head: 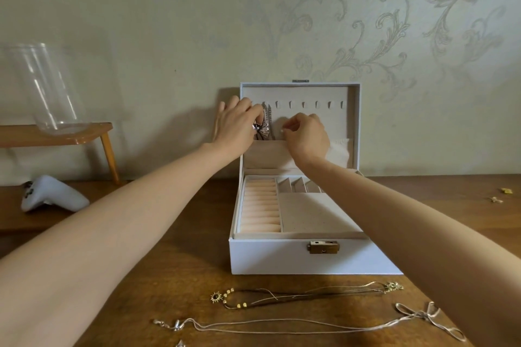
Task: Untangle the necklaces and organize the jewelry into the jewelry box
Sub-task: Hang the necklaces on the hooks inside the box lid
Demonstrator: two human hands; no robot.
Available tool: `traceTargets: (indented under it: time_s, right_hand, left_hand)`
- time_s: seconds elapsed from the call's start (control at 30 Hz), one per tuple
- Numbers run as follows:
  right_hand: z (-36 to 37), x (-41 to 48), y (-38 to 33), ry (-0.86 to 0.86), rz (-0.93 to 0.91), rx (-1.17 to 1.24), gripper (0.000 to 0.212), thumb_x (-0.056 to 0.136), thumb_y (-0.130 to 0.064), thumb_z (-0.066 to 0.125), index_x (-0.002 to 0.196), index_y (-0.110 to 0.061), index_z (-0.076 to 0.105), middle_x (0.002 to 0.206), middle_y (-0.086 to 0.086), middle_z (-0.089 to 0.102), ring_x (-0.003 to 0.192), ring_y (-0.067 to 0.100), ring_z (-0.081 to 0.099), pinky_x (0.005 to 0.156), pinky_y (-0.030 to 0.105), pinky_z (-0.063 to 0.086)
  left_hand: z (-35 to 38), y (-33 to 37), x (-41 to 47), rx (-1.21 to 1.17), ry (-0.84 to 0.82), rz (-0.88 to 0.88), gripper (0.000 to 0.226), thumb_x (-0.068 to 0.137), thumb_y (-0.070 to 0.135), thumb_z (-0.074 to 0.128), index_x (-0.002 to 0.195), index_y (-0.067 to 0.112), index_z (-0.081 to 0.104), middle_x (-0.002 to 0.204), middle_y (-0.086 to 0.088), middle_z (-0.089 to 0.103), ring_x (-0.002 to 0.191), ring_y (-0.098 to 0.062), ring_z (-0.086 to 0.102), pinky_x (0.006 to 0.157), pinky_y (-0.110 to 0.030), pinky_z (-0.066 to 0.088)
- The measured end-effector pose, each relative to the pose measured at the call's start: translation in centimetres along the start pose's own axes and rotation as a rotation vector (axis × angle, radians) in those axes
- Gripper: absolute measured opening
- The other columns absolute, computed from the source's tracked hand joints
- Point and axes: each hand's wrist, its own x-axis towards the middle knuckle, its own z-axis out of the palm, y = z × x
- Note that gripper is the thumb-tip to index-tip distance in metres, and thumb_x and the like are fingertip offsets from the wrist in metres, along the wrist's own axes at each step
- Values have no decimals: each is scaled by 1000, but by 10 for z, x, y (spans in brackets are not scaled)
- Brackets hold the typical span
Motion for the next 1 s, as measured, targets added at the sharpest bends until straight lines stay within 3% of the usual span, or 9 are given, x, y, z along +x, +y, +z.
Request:
traceTargets:
  time_s: [0.17,0.27,0.33,0.53,0.67,0.8,0.87,1.0]
  right_hand:
    - [0,-8,0,-213,-5,31,17,84,-22,58,89,-23,74,78,2,68,82,24,64,64,27,46]
    - [-7,-15,1,-261,-22,132,24,84,-15,54,97,-20,73,65,-1,63,60,16,61,69,33,54]
    - [-16,-21,2,-281,-46,143,28,83,-9,53,100,-19,72,62,-1,63,48,8,54,64,31,52]
    - [-48,-66,-1,-390,-129,139,21,88,-7,55,98,-16,71,63,0,64,38,-1,51,48,21,46]
    - [-69,-108,-3,-447,-208,110,17,89,-11,57,99,-15,70,62,-4,62,39,-2,51,47,15,43]
    - [-88,-143,-1,-412,-217,102,18,87,-13,58,95,-20,73,65,-9,63,56,7,58,57,25,47]
    - [-100,-158,0,-361,-265,68,18,86,-13,59,92,-21,73,71,-11,61,62,4,55,62,25,45]
    - [-119,-179,8,-415,-282,-25,12,87,-18,62,90,-23,73,65,-11,58,63,8,57,65,29,46]
  left_hand:
    - [-1,0,-3,-47,-21,-30,23,89,14,59,111,20,60,118,0,55,111,-23,41,86,-31,25]
    - [-4,0,-14,-95,-7,-24,30,87,12,61,116,19,59,118,-1,53,112,-23,41,88,-31,27]
    - [-8,1,-25,-124,26,-25,29,86,12,63,114,16,59,116,-3,51,111,-23,41,88,-30,28]
    - [-29,21,-68,-208,15,-68,22,83,19,67,102,14,59,108,-3,53,105,-22,45,80,-24,28]
    - [-49,43,-99,-282,-32,-50,20,83,18,67,101,14,59,106,-1,55,103,-21,46,81,-25,29]
    - [-70,59,-130,-377,-111,-89,18,84,20,65,100,18,58,105,5,57,101,-17,47,84,-30,35]
    - [-79,65,-145,-420,-176,-107,18,85,22,65,101,20,56,105,7,58,99,-16,49,84,-32,37]
    - [-91,71,-170,-469,-253,-119,17,87,20,62,102,19,55,107,7,60,100,-13,51,79,-29,38]
